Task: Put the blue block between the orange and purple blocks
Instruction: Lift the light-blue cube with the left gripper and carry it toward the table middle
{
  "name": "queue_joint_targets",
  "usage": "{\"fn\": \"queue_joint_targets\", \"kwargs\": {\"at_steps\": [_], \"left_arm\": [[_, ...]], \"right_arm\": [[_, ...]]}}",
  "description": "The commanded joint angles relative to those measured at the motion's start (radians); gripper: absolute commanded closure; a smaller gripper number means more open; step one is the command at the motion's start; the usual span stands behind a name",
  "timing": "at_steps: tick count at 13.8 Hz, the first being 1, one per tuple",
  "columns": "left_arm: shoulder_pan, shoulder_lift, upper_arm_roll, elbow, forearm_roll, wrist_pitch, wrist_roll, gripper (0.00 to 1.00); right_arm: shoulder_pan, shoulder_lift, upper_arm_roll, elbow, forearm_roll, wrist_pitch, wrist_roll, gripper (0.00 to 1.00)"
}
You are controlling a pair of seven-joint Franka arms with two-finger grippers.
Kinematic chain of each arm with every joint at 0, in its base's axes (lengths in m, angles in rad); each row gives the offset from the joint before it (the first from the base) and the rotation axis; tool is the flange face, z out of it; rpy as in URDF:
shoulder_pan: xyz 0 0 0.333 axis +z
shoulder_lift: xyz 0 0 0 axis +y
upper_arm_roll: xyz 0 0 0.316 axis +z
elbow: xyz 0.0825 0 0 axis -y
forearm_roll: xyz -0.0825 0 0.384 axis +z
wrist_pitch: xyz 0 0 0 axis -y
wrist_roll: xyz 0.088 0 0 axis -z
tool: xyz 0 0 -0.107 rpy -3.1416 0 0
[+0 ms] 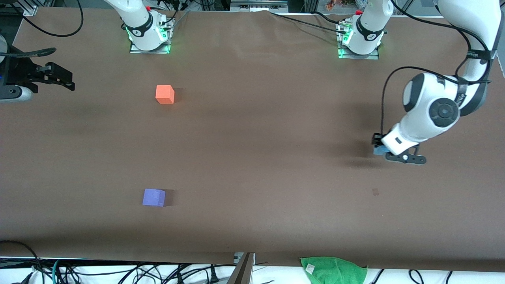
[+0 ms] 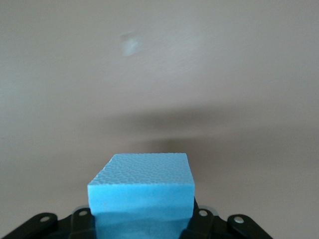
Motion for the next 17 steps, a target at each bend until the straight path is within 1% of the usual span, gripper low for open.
{"fn": "queue_joint_targets", "kwargs": {"at_steps": [1,2,4,5,7,9,11,12,13,14,15,17], "left_arm": [[-0.076,0.091,-0.083,0.104,0.007,-0.040,-0.236,0.90],[-0.118,0.137,-0.089,0.139,-0.018,-0.038,-0.291,0.90],[-0.239,0.223,-0.090,0.227,-0.136,-0.032,-0.388,0.90],[-0.290,0.269,-0.090,0.273,-0.138,-0.032,-0.431,0.84],[-0.391,0.350,-0.088,0.337,-0.134,-0.029,-0.474,0.82],[-0.452,0.401,-0.080,0.356,-0.135,0.000,-0.500,0.80],[-0.476,0.436,-0.070,0.342,-0.101,0.089,-0.554,0.80],[-0.496,0.464,-0.068,0.344,-0.073,0.103,-0.589,0.72],[-0.521,0.478,-0.057,0.344,-0.028,0.107,-0.632,0.59],[-0.533,0.480,-0.041,0.347,0.021,0.109,-0.673,0.14],[-0.539,0.477,-0.040,0.348,0.040,0.112,-0.709,0.00],[-0.536,0.469,-0.043,0.351,0.039,0.110,-0.717,0.00]], "right_arm": [[0.000,-0.007,0.002,0.003,0.001,0.001,-0.013,0.00],[0.000,-0.007,0.002,0.003,0.001,0.002,-0.013,0.00],[0.000,-0.007,0.002,0.003,0.001,0.001,-0.013,0.00],[0.000,-0.007,0.002,0.003,0.001,0.002,-0.013,0.00],[0.000,-0.007,0.002,0.003,0.003,0.002,-0.013,0.00],[0.000,-0.005,0.002,0.003,0.003,0.002,-0.013,0.00],[0.000,-0.005,0.001,0.003,0.003,0.002,-0.013,0.00],[0.000,-0.005,0.002,0.003,0.003,0.002,-0.013,0.00],[0.000,-0.005,0.002,0.003,0.003,0.002,-0.013,0.00],[0.000,-0.004,0.002,0.003,0.003,0.004,-0.013,0.00],[0.001,0.002,0.002,0.003,0.003,0.002,-0.013,0.00],[0.001,0.004,0.002,0.003,0.001,0.002,-0.015,0.00]]}}
